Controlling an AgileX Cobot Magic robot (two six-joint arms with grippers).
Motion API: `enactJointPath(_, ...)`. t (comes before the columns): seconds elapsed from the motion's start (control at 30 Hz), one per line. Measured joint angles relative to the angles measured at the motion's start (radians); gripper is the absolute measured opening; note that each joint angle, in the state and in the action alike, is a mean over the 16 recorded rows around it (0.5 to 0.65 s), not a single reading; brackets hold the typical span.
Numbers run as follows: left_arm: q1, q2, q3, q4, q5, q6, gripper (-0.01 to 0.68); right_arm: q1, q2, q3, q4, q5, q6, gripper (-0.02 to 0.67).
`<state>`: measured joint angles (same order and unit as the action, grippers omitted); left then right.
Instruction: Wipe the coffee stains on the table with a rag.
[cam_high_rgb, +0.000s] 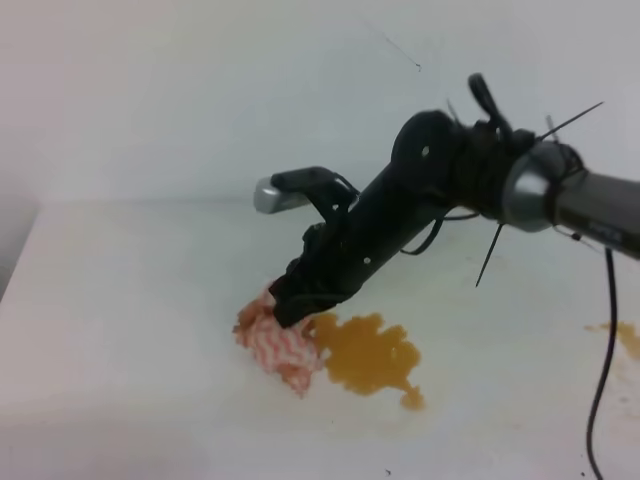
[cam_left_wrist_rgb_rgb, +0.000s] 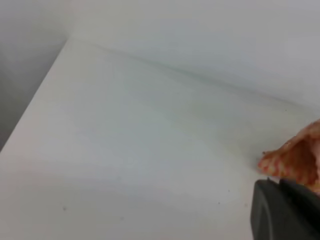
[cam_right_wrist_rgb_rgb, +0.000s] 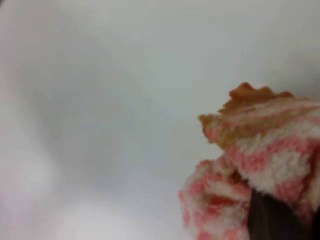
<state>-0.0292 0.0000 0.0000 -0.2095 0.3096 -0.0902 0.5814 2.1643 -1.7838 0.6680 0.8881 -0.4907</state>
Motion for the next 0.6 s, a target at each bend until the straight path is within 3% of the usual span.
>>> enactJointPath(0.3,0.000,0.000,0.000,0.000,0.000,0.000,-0.005,-0.003,0.119,0.000,-0.128,-0.110,0.126,0.036)
enactJointPath(0.6,0.000,0.000,0.000,0.000,0.000,0.000,-0.005,-0.054,0.148,0.000,-0.317,-0.079,0.246,0.036)
